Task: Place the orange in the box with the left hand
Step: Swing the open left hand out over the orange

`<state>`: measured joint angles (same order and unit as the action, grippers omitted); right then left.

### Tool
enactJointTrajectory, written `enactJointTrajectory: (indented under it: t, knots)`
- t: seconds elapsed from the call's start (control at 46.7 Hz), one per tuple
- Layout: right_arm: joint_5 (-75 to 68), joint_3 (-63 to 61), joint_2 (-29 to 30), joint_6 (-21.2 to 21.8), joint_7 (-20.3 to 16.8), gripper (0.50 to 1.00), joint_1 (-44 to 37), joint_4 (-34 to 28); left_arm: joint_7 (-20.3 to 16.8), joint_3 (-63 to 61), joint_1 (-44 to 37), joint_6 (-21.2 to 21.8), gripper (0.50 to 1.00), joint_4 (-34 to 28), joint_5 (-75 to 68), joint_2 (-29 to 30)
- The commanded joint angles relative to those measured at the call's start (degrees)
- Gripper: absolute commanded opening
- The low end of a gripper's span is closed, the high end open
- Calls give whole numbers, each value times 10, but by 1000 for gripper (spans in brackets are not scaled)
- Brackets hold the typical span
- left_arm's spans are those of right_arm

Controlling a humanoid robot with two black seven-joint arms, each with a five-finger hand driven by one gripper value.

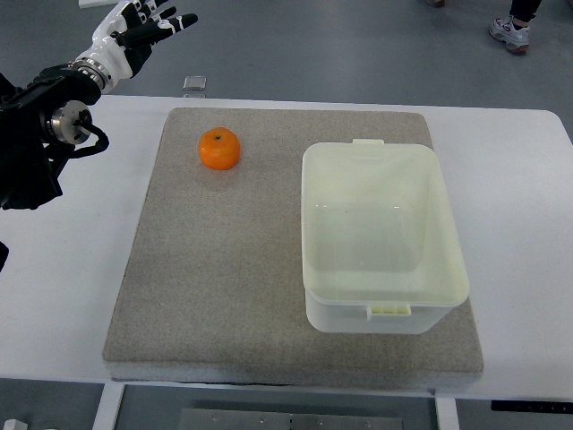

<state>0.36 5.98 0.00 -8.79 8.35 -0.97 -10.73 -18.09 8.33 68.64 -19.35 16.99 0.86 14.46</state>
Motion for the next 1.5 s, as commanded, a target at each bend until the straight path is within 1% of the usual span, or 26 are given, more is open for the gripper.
enactJointTrajectory:
  t: [0.0,0.107,0.235,0.321,0.449,0.535,0.578,0.685,0.749,0.835,0.942,1.134,1.22,1.305,1.476]
  knots:
    - [0,0,0,0,0,932,0,0,0,-10,11,-27,996,19,-83,15]
    - [0,0,0,0,0,932,0,0,-1,-10,17,-45,994,28,-185,22]
    - [0,0,0,0,0,932,0,0,-1,-10,28,-75,994,31,-295,23]
    - [0,0,0,0,0,932,0,0,-5,-10,34,-93,992,45,-378,25]
    - [0,0,0,0,0,932,0,0,-14,-11,62,-96,990,81,-471,50]
    - [0,0,0,0,0,932,0,0,-30,-10,75,-96,981,96,-530,64]
    - [0,0,0,0,-1,932,0,0,-42,-11,79,-95,971,101,-560,63]
    - [0,0,0,0,-1,932,0,0,-81,-11,91,-94,964,107,-637,61]
    - [0,0,0,0,0,932,0,0,-101,-11,91,-94,966,110,-676,59]
    - [0,0,0,0,0,932,0,0,-119,-11,91,-95,969,111,-716,58]
    - [0,0,0,0,0,932,0,1,-119,-12,91,-95,992,111,-749,51]
    - [0,0,0,0,0,932,0,0,-125,-45,94,-92,994,111,-801,44]
    - [0,0,0,0,0,932,0,0,-125,-46,96,-90,994,111,-802,42]
    - [0,0,0,0,0,932,0,0,-125,-59,97,-77,994,111,-807,35]
    - [0,0,0,0,0,932,0,0,-125,-123,97,-2,994,105,-808,25]
